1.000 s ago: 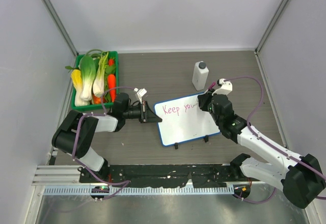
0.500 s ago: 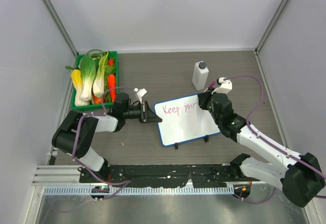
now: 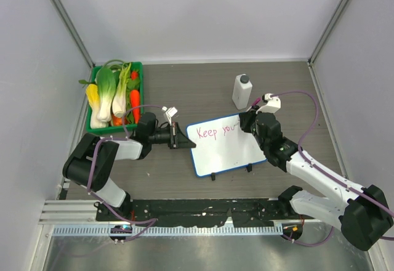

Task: Write a sentence on the whiteboard
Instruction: Write on the whiteboard with the whiteboard.

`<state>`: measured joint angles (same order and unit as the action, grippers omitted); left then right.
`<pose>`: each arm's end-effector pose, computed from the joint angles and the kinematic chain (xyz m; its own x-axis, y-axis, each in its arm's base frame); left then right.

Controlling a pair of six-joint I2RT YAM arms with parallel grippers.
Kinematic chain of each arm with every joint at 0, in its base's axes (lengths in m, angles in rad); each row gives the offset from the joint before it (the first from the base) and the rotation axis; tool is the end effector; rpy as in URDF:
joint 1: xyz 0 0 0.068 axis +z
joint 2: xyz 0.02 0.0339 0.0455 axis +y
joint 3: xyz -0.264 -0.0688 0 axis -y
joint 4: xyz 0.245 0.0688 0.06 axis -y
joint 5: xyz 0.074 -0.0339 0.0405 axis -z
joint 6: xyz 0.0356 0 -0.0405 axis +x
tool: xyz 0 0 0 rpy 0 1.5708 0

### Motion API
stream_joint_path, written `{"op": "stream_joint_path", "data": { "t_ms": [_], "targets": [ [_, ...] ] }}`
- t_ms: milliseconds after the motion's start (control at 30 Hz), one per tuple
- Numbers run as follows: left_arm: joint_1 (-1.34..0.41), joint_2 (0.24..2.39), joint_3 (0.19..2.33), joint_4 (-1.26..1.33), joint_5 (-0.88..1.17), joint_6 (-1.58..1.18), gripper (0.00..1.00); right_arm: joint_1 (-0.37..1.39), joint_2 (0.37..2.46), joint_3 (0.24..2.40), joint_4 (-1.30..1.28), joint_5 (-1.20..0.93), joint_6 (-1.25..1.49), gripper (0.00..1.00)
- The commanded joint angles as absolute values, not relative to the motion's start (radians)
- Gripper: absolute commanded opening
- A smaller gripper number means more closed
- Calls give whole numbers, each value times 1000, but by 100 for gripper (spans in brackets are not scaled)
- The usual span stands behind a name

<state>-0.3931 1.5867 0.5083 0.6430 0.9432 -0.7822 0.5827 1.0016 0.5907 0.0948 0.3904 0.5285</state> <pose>0.2466 -0.1335 0.1499 -0.9128 -0.0696 -0.4025 0.3659 0.2992 -0.8813 0.1978 0.1141 0.2598 -0.3285 0.3420 -0.8804 -0.0478 0.9249 0.3771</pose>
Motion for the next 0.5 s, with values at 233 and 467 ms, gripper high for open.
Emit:
{"op": "stream_joint_path", "data": {
  "t_ms": [233, 467],
  "targets": [
    [-416, 1609, 517, 572, 914, -756, 0, 578, 976, 555, 74, 379, 517, 1],
    [-417, 1611, 515, 572, 913, -756, 0, 578, 960, 546, 67, 396, 515, 2]
  ]
}}
